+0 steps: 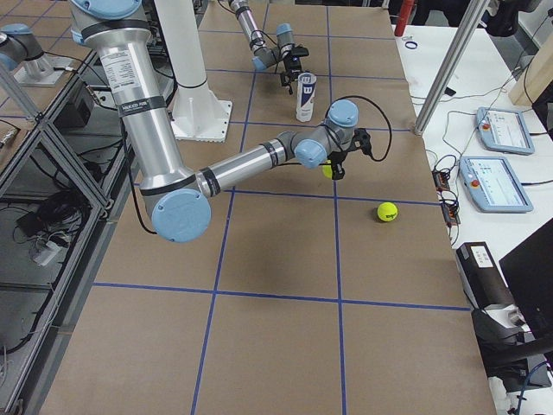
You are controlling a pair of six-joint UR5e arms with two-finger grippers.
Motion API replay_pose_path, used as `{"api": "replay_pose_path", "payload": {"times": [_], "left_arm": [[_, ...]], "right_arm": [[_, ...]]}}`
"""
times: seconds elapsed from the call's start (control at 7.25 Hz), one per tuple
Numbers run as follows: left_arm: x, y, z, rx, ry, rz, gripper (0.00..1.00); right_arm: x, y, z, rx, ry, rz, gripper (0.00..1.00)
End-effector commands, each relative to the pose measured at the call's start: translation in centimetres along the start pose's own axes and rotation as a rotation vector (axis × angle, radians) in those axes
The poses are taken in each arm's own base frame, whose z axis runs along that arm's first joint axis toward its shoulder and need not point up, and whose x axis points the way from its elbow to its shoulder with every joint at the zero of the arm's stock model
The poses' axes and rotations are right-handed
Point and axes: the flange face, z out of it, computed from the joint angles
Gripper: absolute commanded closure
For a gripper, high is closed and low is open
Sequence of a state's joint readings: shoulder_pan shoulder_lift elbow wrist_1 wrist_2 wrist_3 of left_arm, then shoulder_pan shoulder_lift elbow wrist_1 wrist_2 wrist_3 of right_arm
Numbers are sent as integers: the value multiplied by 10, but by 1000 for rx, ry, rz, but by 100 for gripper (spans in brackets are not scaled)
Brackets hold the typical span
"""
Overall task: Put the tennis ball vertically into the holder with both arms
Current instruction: 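Lift the ball with the right gripper while the left gripper grasps the can's side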
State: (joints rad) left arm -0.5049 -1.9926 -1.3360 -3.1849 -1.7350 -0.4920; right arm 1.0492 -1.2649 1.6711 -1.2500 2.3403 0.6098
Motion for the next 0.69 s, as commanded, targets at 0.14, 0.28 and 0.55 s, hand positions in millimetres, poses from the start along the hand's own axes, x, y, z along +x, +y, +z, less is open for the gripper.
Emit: {"api": "replay_pose_path", "payload": {"times": [0.14, 0.28, 0.55], "left_arm": [[9, 0, 12, -1, 15, -1, 2], [10, -3, 15, 2, 16, 1, 2], [8, -4, 19, 1, 12, 49, 2]], "right_arm": [[-8, -4, -5, 10, -9, -12, 100], [-12, -5, -7, 14, -14, -17, 100], [-15, -7, -8, 17, -16, -20, 100]]}}
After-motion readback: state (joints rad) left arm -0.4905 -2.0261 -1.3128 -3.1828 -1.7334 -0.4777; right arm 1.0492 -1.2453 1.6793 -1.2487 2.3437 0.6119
